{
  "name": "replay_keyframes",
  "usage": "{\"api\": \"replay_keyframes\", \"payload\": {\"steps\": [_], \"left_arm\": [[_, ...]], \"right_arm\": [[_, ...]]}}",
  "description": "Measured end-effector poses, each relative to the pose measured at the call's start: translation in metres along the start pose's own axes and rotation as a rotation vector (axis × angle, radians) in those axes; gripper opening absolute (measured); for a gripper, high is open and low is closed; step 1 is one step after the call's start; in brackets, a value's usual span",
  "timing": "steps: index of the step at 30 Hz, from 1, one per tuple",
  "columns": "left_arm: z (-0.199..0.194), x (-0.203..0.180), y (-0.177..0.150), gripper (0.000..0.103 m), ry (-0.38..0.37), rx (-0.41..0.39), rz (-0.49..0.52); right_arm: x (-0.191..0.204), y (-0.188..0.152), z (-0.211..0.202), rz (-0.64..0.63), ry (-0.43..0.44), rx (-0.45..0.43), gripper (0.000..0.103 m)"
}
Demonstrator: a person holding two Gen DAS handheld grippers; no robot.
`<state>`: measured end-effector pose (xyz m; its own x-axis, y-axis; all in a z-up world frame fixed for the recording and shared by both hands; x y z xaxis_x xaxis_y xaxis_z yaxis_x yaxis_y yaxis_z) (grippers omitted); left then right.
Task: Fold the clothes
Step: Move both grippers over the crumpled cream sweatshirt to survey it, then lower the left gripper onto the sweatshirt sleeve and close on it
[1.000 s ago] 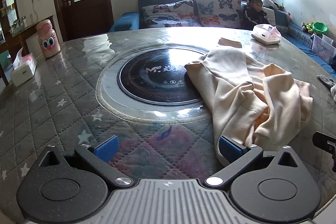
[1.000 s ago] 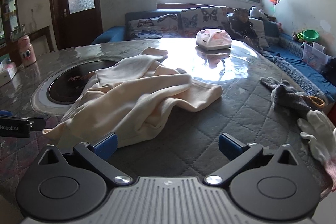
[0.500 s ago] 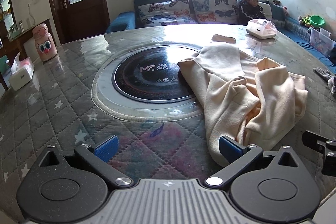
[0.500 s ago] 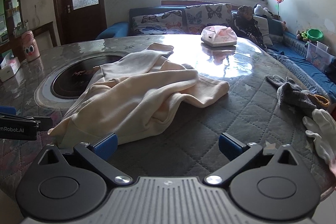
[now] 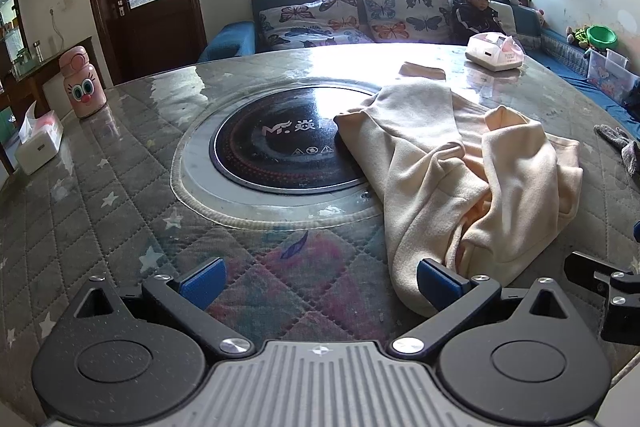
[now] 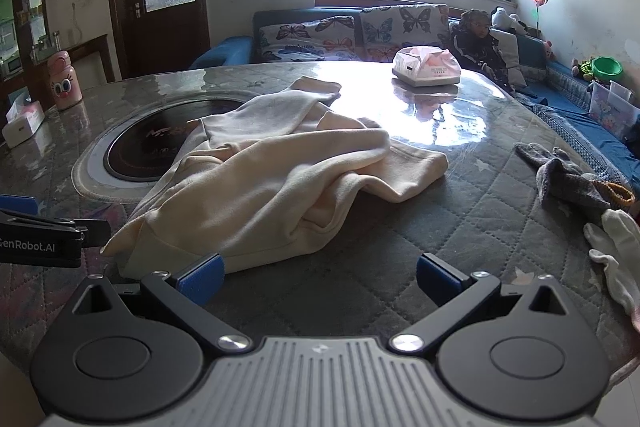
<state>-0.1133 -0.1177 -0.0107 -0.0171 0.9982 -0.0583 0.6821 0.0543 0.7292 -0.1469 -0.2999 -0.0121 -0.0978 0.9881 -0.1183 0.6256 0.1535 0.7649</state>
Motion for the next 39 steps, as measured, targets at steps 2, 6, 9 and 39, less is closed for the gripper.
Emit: {"api": "replay_keyframes", "payload": {"steps": [2,6,9,39], "left_arm": [[0.001,-0.001,0.0,0.103,0.0,0.002,0.001],[0.001,-0.002,0.0,0.103,0.0,0.005,0.004],[0.001,-0.003,0.001,0.103,-0.001,0.006,0.007],[0.012,-0.013,0.028,0.103,-0.009,0.021,0.031]], "right_arm": [[0.0,0.0,0.001,0.001,0.001,0.002,0.103],[0.0,-0.001,0.002,0.003,0.003,0.006,0.103],[0.0,0.0,0.003,0.004,0.005,0.006,0.103],[0.005,0.032,0.016,-0.015,0.047,0.002,0.103]]}}
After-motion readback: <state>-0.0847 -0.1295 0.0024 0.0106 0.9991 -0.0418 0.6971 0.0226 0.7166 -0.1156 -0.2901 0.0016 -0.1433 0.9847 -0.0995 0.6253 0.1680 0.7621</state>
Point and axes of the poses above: each gripper's, at about its wrist camera, not at the fingertips, and z roughly the way its jaws point, x to its left, y to its top, the point moved 8 cm from there along z, roughly the way its jaws point, and after that the axes turned 10 degrees about -z, right-handed, at the moved point
